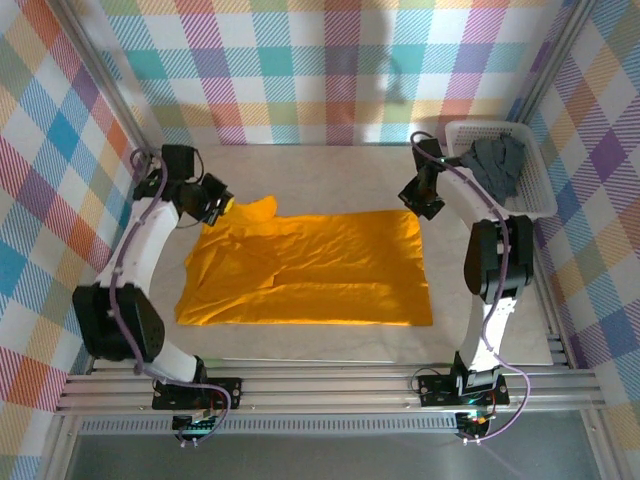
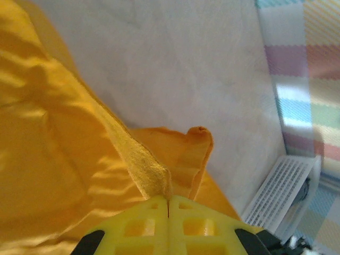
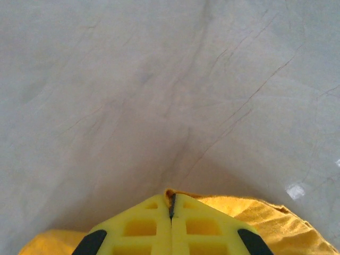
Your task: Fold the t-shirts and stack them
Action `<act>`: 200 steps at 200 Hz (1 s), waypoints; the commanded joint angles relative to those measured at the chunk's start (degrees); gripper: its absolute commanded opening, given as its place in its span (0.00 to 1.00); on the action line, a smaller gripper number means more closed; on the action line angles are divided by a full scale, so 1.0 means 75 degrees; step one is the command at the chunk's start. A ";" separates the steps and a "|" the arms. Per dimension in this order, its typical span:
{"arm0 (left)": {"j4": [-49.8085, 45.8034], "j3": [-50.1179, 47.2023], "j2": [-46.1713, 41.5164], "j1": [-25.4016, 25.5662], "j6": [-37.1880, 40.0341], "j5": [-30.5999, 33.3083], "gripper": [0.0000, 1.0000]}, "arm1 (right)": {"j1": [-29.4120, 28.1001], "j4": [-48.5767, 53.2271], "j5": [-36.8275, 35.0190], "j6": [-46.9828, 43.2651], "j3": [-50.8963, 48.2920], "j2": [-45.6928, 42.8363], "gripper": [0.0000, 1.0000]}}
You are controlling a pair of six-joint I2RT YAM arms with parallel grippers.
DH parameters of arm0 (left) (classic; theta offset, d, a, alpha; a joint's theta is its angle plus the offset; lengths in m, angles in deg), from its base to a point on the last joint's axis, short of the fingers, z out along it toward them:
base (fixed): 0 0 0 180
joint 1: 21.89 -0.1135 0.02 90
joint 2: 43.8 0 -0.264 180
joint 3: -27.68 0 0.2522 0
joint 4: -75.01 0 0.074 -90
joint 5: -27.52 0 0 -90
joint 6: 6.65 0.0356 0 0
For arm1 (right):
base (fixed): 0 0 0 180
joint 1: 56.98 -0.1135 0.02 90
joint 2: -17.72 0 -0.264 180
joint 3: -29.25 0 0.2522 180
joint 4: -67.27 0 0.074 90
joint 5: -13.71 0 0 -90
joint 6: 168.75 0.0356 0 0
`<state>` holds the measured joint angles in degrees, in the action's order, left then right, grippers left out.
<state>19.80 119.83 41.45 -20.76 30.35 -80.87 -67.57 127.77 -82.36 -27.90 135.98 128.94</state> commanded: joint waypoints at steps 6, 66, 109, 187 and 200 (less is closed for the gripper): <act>-0.0898 -0.1056 -0.1417 -0.0294 0.0281 0.0146 0.00 | -0.0042 -0.0220 0.0488 -0.0670 -0.1039 -0.0829 0.00; -0.2052 -0.2783 -0.4179 -0.0338 0.0258 0.1291 0.00 | -0.0041 -0.0645 0.0462 -0.0779 -0.3563 -0.2350 0.00; -0.2520 -0.4028 -0.5234 -0.0338 0.0239 0.1797 0.00 | -0.0030 -0.0608 0.0244 -0.0850 -0.4230 -0.2501 0.00; -0.2452 -0.4642 -0.5432 -0.0336 0.0374 0.2076 0.00 | -0.0035 -0.0605 0.0138 -0.1072 -0.4643 -0.2724 0.00; -0.2477 -0.4656 -0.5414 -0.0338 0.0354 0.2067 0.00 | -0.0040 -0.0601 0.0154 -0.1085 -0.4682 -0.2724 0.00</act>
<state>2.45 84.29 0.58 -22.58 32.06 -66.80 -67.57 122.94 -80.56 -34.74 102.06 109.93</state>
